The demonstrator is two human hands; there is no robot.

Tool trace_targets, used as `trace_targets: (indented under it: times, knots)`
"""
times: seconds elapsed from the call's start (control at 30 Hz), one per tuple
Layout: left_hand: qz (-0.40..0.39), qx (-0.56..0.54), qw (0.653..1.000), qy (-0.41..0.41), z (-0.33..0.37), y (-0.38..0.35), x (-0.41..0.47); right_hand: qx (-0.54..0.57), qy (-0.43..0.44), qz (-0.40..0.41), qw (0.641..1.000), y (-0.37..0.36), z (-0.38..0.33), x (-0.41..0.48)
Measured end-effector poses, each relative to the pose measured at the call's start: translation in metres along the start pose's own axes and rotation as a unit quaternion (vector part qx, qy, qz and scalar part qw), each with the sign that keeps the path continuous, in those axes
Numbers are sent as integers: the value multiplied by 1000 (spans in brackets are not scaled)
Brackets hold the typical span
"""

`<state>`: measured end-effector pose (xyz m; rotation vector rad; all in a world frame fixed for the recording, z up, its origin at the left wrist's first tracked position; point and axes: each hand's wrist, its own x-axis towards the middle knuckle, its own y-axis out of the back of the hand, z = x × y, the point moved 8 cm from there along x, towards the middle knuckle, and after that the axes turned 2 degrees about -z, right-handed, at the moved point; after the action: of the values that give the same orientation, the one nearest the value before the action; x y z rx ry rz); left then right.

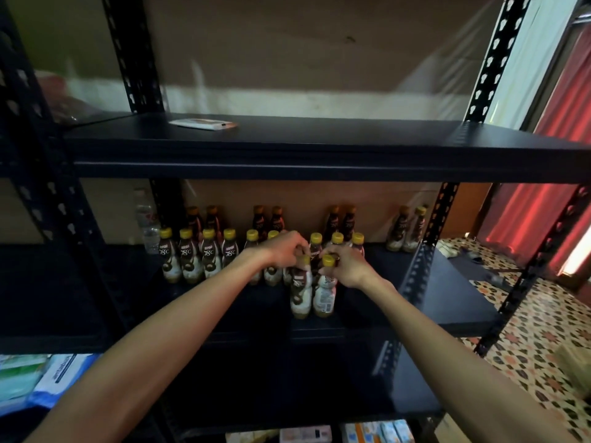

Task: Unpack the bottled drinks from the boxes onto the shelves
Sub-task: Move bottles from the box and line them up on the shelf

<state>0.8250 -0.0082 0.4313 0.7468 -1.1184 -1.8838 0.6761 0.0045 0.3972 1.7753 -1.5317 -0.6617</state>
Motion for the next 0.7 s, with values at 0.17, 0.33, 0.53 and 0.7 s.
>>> trace_targets:
  times: [0.17,0.33,0.53,0.7]
  knots:
    - [0,26,999,30,-1,0,3,-17,-3,7,1000,-2,2,0]
    - [-35,83,996,15,7,0,5,-24,-7,15,1000,-7,4,2]
    - [-7,72,996,58,8,-6,4,-12,-13,25,1000,-7,4,-3]
    - [-7,78,994,70,12,-15,-1,1,-19,17,1000,-8,1,-7]
